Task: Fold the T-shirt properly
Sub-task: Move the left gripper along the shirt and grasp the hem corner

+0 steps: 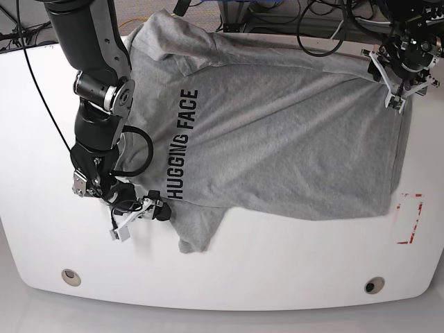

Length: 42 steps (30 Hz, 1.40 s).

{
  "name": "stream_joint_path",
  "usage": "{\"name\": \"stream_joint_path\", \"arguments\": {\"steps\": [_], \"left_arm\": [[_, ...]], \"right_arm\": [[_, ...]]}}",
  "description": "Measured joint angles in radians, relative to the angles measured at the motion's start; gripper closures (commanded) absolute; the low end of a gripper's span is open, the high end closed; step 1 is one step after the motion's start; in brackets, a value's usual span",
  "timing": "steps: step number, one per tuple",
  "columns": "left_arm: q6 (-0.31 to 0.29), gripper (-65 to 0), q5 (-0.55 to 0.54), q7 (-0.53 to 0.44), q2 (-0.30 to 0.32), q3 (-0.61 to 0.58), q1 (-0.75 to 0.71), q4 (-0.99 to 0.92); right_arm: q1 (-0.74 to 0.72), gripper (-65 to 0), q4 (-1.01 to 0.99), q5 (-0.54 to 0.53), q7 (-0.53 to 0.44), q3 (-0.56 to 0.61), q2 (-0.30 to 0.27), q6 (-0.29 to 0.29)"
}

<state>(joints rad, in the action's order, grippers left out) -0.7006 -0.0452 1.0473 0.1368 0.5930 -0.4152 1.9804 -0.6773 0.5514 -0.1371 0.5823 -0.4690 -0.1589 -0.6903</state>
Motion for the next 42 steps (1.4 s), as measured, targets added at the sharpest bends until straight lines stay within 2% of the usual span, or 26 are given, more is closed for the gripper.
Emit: {"name": "stream_joint_path", "arguments": {"steps": [8, 16, 18, 21, 24, 26, 27, 29, 31, 33, 35, 36, 40, 42], "left_arm": [[-0.002, -37.4, 0.005, 0.003, 0.002, 0.151, 0.037, 0.000], [0.000, -37.4, 0.014, 0.008, -0.002, 0.229, 0.130, -0.001], [0.000, -37.5, 0.011, 0.006, 0.001, 0.230, 0.158, -0.001], [0.000, -37.8, 0.004, 0.001, -0.002, 0.227, 0.187, -0.001], [-0.003, -39.6, 0.023, 0.019, -0.003, 0.231, 0.235, -0.003], [0.000, -44.7, 0.018, 0.015, -0.001, 0.230, 0.285, -0.007], [0.000, -49.7, 0.015, 0.006, 0.000, 0.227, 0.303, -0.013], [0.041, -56.7, 0.007, 0.007, -0.002, 0.221, 0.347, -0.031], [0.161, -63.2, 0.012, 0.008, -0.007, 0.222, 0.402, -0.057], [0.249, -65.0, 0.016, 0.010, -0.002, 0.224, 0.453, -0.093], [0.306, -65.0, 0.015, 0.008, 0.008, 0.216, 0.528, -0.166], [0.327, -65.0, 0.015, 0.005, 0.014, 0.207, 0.557, -0.213], [0.323, -65.0, -0.005, -0.003, 0.057, 0.187, 0.656, -0.429], [0.331, -65.0, 0.011, -0.067, 0.076, 0.186, 0.692, -0.521]], "right_arm": [[-0.021, -39.3, -0.137, 0.002, -0.106, -0.001, -0.016, 0.002], [-0.021, -37.9, -0.142, 0.002, -0.111, -0.001, 0.041, 0.001], [-0.024, -32.2, -0.142, 0.002, -0.110, 0.000, 0.056, 0.001], [-0.024, -14.7, -0.143, 0.006, -0.100, 0.002, 0.068, 0.002], [-0.030, -3.6, -0.148, 0.015, -0.099, 0.003, 0.065, 0.003], [-0.041, -2.5, -0.148, 0.018, -0.099, 0.002, 0.062, 0.006], [-0.045, -2.7, -0.148, 0.019, -0.098, 0.002, 0.062, 0.006], [-0.059, -2.7, -0.148, 0.017, -0.099, 0.002, 0.061, 0.006], [-0.070, -2.7, -0.147, 0.017, -0.096, 0.002, 0.060, 0.006], [-0.075, -2.7, -0.147, 0.018, -0.096, 0.003, 0.059, 0.006], [-0.077, -2.7, -0.147, 0.017, -0.097, 0.003, 0.056, 0.006], [-0.076, -2.7, -0.147, 0.019, -0.095, 0.003, 0.056, 0.007], [-0.074, -2.7, -0.148, 0.021, -0.090, 0.003, 0.056, 0.011], [-0.074, -2.7, -0.148, 0.017, -0.089, 0.003, 0.055, 0.008]]}}
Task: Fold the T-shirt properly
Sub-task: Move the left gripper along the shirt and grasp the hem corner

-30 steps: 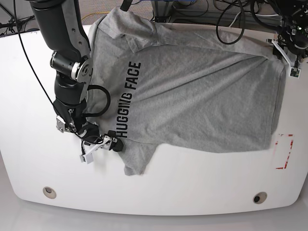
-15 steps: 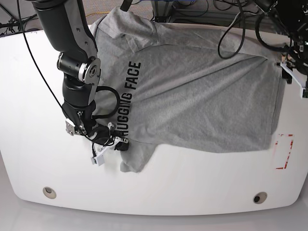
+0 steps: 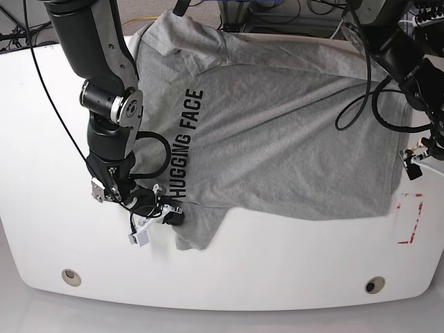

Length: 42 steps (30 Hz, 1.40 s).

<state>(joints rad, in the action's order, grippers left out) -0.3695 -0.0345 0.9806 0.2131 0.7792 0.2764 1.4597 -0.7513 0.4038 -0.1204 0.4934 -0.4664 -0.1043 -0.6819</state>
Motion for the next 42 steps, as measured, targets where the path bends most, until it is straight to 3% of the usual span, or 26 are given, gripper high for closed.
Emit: {"name": "stream_joint_path", "arguments": {"steps": [17, 21, 23, 26, 31, 34, 38, 42], "left_arm": [[0.003, -65.0, 0.002, -0.424, 0.105, -0.208, 0.130, -0.631], [-0.003, -65.0, 0.004, -0.435, 0.117, -0.264, 0.156, -0.675], [-0.039, -64.9, 0.004, -0.451, 0.112, -0.286, 0.154, -0.676], [-0.063, -52.1, 0.004, -0.455, 0.105, -0.299, 0.156, -0.676], [-0.064, -23.1, -0.003, -0.468, 0.081, -0.300, 0.156, -0.674], [-0.068, -2.4, -0.011, -0.475, 0.074, -0.300, 0.156, -0.678], [-0.074, 0.0, -0.012, -0.511, 0.072, -0.301, 0.150, -0.684], [-0.103, 0.0, -0.006, -0.467, 0.068, -0.302, 0.139, -0.627]], "right_arm": [[0.005, -2.7, 0.000, 0.001, 0.016, 0.000, -0.001, 0.000], [0.006, -2.7, 0.000, 0.002, 0.031, 0.000, -0.012, 0.001], [0.005, -2.7, 0.000, 0.001, 0.031, 0.000, -0.018, 0.000], [0.005, -2.7, 0.000, 0.001, 0.036, 0.000, -0.018, 0.000], [0.005, -2.2, 0.000, 0.001, 0.045, 0.000, -0.017, 0.000], [0.006, -1.0, 0.000, 0.001, 0.045, 0.000, -0.020, 0.000], [0.005, 0.0, 0.000, 0.002, 0.045, 0.000, -0.021, 0.000], [0.005, 0.0, 0.000, 0.002, 0.047, 0.000, -0.024, 0.000]]}}
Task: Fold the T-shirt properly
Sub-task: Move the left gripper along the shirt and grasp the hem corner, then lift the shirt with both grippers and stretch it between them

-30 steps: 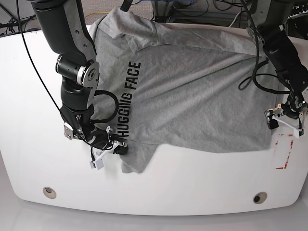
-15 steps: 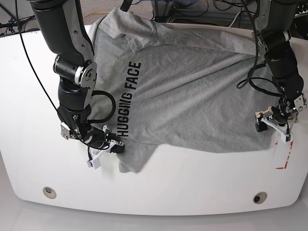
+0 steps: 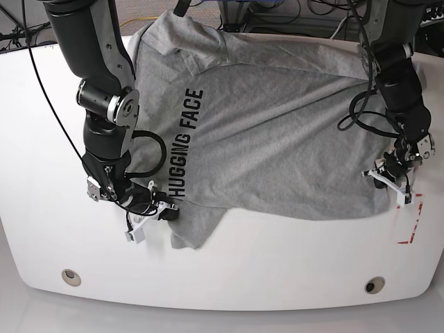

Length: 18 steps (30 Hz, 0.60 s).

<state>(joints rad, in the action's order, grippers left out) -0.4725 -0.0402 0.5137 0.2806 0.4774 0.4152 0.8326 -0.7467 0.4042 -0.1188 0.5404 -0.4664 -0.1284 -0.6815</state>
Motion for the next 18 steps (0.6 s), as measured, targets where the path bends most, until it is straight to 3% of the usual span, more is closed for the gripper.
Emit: {"name": "stream_joint_path", "arguments": {"steps": [5, 15, 18], "left_arm": [[-0.083, 0.0, 0.010, 0.129, -0.011, -0.001, -0.037, 0.195], [-0.091, 0.0, 0.002, 0.320, -0.085, 0.000, -0.032, 0.594], [-0.096, 0.0, 0.001, 0.393, -0.121, -0.004, -0.035, 0.721]], "right_arm": [[0.004, 0.0, 0.066, 0.003, 0.119, 0.000, -0.013, 0.000], [-0.042, 0.0, 0.343, -0.013, 0.328, 0.004, -0.062, -0.017], [-0.090, 0.0, 0.348, -0.011, 0.370, 0.081, -0.102, -0.017]]}}
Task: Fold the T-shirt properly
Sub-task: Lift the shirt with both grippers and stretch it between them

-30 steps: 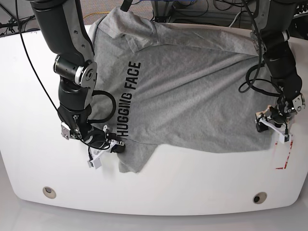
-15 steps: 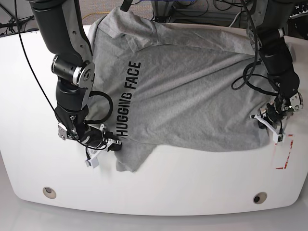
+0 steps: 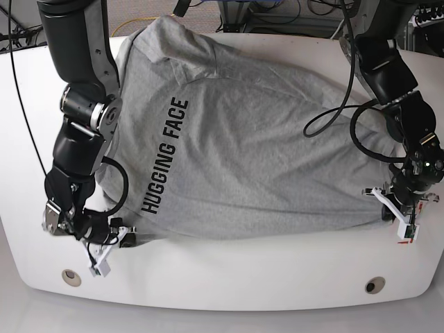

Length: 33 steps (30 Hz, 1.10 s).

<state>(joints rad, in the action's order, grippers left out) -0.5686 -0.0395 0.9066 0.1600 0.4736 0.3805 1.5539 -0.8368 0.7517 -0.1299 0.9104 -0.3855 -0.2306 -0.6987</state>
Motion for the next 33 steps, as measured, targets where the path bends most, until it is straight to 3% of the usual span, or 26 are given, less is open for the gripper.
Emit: {"name": "stream_joint_path", "arguments": {"steps": [6, 10, 16, 19, 26, 30, 33], "left_arm": [[0.001, 0.0, -0.009, 0.107, -0.027, -0.067, 0.103, 0.203], [-0.001, 0.0, -0.013, 0.180, -0.030, -0.094, 0.193, 0.294], [-0.002, 0.0, -0.020, 0.183, -0.025, -0.143, 0.348, 0.296], [-0.003, 0.0, -0.014, 0.197, -0.001, -0.146, 0.458, 0.281], [-0.003, 0.0, -0.020, 0.193, 0.063, -0.145, 0.680, 0.183], [-0.014, 0.0, -0.021, 0.193, 0.073, -0.142, 0.694, 0.164], [-0.057, 0.0, -0.018, 0.186, 0.073, -0.142, 0.646, 0.166]], "right_arm": [[-0.150, 0.0, 0.002, -0.009, 0.020, 0.147, -0.068, -0.003], [-0.278, 0.0, 0.001, -0.024, 0.084, 0.213, -0.103, -0.008], [-0.448, 0.0, 0.009, -0.011, 0.107, 0.336, -0.133, -0.002], [-0.456, 0.0, 0.020, -0.028, 0.107, 0.391, -0.132, -0.002], [-0.406, 0.0, 0.000, -0.034, 0.227, 0.442, -0.125, -0.008], [-0.430, 0.0, 0.007, -0.038, 0.272, 0.433, -0.150, -0.008], [-0.433, 0.0, 0.011, -0.035, 0.279, 0.433, -0.156, -0.008]]}}
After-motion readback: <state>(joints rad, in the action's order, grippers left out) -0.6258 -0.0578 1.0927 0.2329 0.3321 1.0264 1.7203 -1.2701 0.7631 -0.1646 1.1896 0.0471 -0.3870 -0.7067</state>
